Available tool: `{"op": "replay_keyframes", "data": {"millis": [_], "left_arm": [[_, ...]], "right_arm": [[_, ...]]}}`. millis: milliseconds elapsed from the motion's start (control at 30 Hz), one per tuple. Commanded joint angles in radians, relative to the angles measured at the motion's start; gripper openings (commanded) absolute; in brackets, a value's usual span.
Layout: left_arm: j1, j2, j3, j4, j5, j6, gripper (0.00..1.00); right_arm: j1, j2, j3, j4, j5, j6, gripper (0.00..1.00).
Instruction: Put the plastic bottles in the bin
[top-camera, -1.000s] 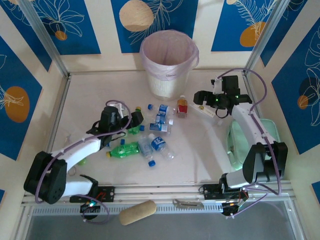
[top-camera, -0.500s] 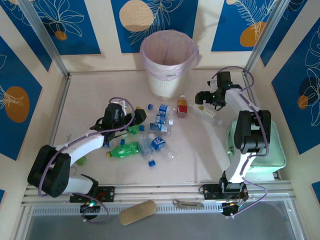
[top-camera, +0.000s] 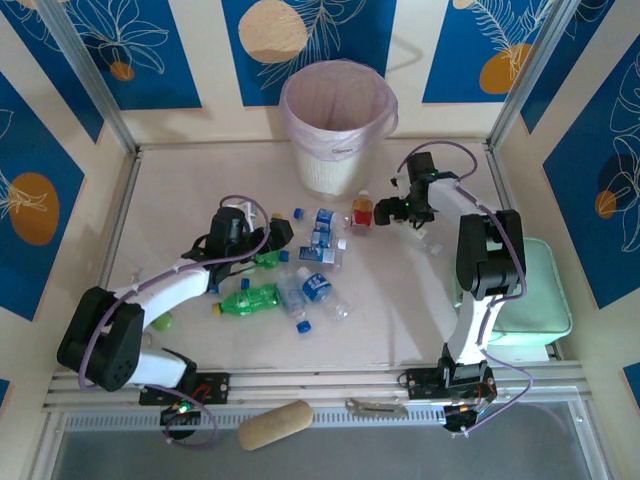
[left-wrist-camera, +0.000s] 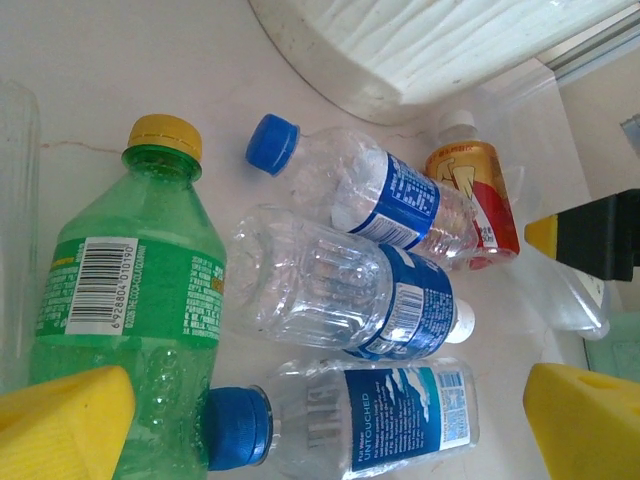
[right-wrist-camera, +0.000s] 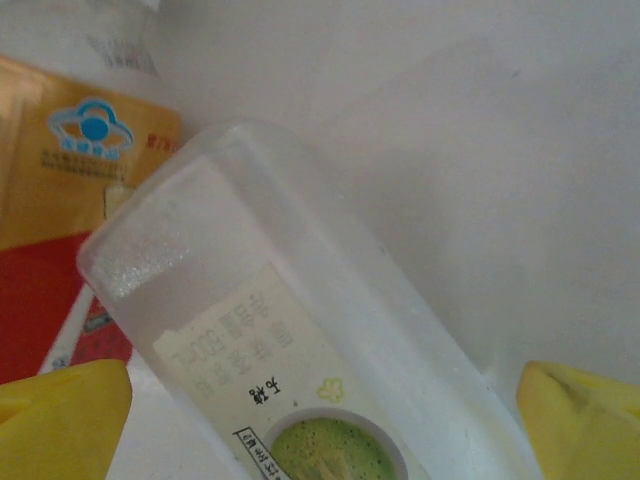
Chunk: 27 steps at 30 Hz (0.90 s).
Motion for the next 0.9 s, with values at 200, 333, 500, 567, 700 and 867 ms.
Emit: {"op": "replay_keyframes", "data": {"millis": [200,333,500,567,700,867], "left_arm": [[-0.008,-0.016,-0.021,0.005,-0.006,0.014,1.0],[-0.008,-0.025,-0.027,0.002,-0.011,0.014,1.0],[-0.008,-0.034,-0.03,-0.001,-0.016,0.011,1.0],[-0.008,-0.041,-0.032,-0.007,-0.018,0.012,1.0],[-0.008,-0.053,-0.039,-0.014,-0.028,0.011,1.0],[-0.008,-0.064,-0.048,-0.014,-0.032,0.011,1.0]], "right_arm": [[0.092,0.025,-0.023,-0.065,0.17,-0.014,0.99],[0.118,0.05,-0.008,-0.08,0.213,-0.019,0.94],[0.132,0.075,0.016,-0.095,0.237,-0.02,0.86],[0.135,0.077,0.02,-0.094,0.237,-0.02,0.83],[0.136,0.069,0.016,-0.095,0.235,-0.018,0.74],[0.136,0.052,0.007,-0.092,0.223,-0.016,0.63]]}}
